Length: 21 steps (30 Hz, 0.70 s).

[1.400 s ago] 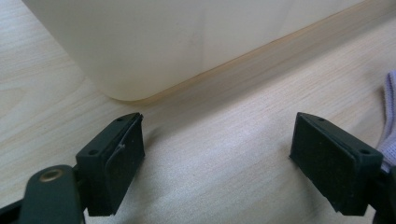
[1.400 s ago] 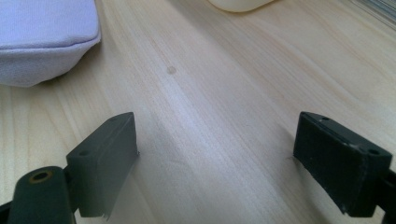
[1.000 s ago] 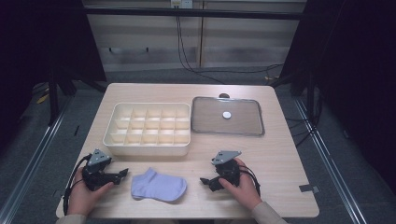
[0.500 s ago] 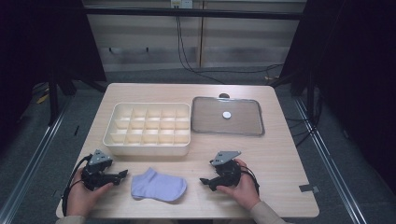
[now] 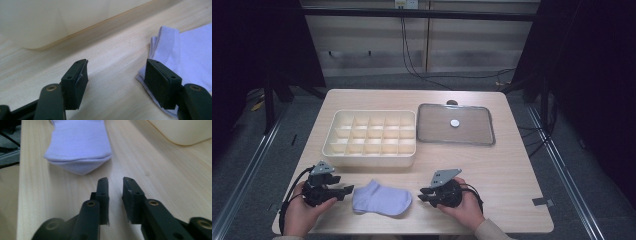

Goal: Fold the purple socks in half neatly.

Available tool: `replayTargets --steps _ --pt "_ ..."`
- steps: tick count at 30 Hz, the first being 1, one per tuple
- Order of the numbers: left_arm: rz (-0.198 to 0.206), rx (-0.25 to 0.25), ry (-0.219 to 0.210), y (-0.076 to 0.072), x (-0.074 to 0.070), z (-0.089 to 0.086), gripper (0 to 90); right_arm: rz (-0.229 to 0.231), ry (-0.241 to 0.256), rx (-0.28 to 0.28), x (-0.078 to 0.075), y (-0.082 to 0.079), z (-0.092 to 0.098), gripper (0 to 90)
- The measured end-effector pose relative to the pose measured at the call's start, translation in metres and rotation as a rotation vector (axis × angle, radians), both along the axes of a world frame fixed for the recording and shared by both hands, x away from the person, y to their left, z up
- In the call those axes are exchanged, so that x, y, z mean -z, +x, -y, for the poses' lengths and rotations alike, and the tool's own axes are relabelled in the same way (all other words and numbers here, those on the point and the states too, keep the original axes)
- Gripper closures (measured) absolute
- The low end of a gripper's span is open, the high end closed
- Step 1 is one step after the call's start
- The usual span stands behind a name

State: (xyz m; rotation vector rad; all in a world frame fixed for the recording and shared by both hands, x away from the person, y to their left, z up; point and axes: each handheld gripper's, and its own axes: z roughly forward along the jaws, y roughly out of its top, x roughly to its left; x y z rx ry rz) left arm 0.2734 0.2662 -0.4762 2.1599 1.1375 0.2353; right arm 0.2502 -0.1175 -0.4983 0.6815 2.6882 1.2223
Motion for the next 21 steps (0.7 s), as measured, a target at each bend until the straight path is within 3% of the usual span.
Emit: replayTargets --steps 10,21 --pt "-0.037 0.043 -0.008 -0.006 0.0 0.009 42.0 -0.052 0.004 -0.08 0.002 -0.003 -0.015 86.5" --pt "-0.072 0.09 0.006 -0.005 0.0 0.018 52.4 -0.053 -0.004 -0.117 0.004 -0.007 -0.021 87.7"
